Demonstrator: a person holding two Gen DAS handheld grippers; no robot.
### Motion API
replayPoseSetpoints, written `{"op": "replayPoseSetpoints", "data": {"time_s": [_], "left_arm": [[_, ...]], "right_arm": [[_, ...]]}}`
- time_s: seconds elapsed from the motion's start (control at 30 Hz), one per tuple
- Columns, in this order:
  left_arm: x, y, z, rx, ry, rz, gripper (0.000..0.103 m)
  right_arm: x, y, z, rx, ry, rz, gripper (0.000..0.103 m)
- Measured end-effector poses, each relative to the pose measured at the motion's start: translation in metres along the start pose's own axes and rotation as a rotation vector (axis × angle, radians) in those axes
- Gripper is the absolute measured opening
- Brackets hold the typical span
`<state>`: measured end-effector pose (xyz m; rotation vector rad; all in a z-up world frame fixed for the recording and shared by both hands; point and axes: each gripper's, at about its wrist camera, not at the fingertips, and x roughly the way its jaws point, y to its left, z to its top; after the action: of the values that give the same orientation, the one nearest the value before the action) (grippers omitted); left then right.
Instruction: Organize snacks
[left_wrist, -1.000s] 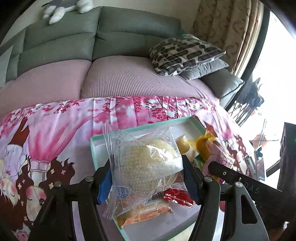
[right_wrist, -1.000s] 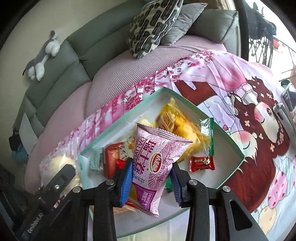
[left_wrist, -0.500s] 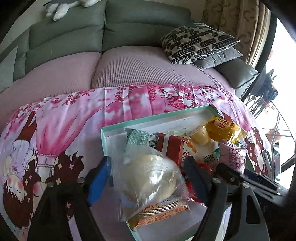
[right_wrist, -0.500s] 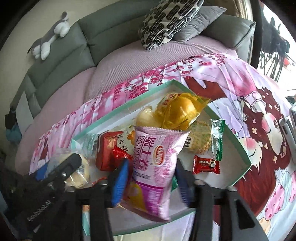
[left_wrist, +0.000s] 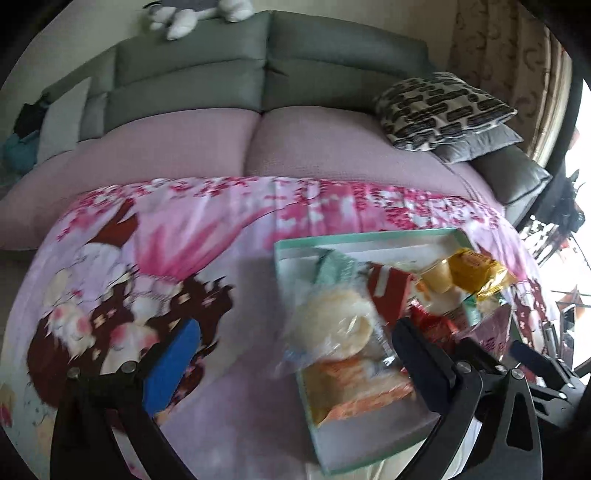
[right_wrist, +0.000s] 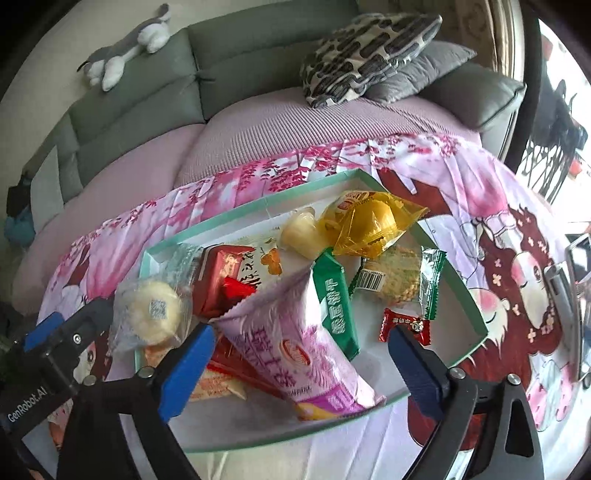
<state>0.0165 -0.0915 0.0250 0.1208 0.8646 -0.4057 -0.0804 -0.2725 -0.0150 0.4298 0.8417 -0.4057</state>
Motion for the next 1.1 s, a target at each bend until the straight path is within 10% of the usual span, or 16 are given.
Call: {"op": "replayPoseSetpoints", "data": {"time_s": [0.33,1.1], "left_arm": [[-0.026,0.022,-0.043,-0.023,0.010,0.237,0.103],[0.002,0.046,-0.069,-0.063,0.223,0.265,0.103]], "right_arm": [[-0.017,0.003,-0.031,-0.045,-0.008,-0.008,0.103],[-0.005,0.009,-0.051,-0.083,0.075,-0.018,0.103]]}}
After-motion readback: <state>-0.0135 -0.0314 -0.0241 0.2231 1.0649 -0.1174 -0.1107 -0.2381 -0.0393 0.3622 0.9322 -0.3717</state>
